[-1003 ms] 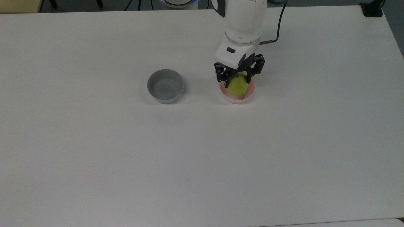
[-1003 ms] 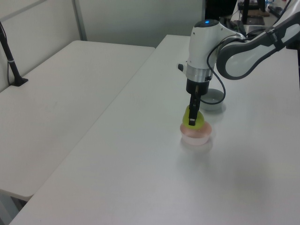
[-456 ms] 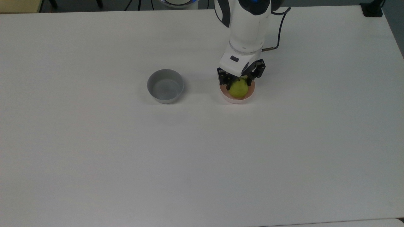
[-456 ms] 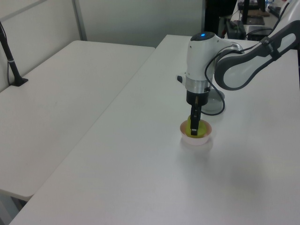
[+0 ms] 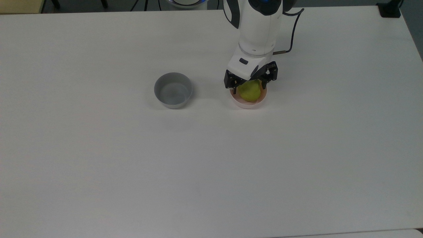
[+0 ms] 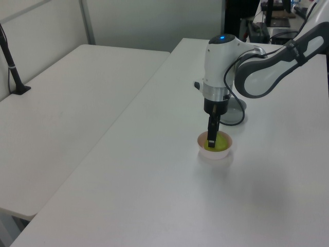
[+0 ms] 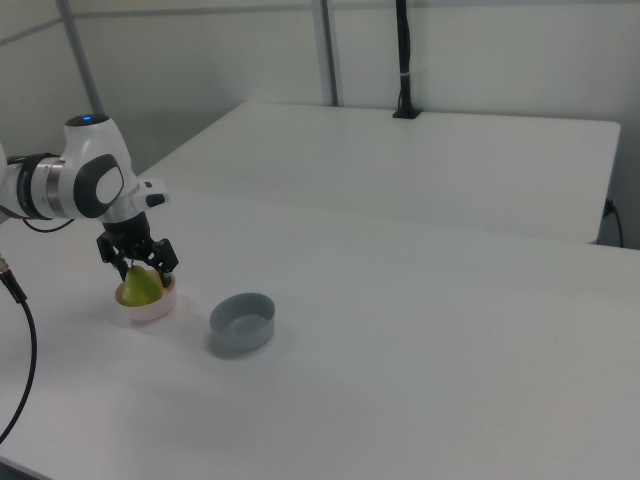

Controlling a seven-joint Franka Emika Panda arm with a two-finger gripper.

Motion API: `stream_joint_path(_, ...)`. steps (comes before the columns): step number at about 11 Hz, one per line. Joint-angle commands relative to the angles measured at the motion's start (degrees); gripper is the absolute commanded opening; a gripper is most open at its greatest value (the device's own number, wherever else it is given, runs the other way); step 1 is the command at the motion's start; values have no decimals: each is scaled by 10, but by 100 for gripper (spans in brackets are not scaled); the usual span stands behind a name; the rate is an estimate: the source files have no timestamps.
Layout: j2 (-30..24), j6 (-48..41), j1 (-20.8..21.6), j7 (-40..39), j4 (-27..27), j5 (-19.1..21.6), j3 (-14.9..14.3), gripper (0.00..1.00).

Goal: Place the pear in the bowl

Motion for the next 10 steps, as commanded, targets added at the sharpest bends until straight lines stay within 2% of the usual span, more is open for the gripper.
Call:
stream_joint_path(1, -27, -10, -2, 20, -2, -11, -2, 100)
stream_joint_path(3, -50, -64, -12, 18, 14, -12, -2, 100)
stream_joint_path(5, -76, -104, -27, 17, 22, -47, -2, 100)
stream_joint_path(10, -137, -259, -89, 15, 68, -50, -1, 100)
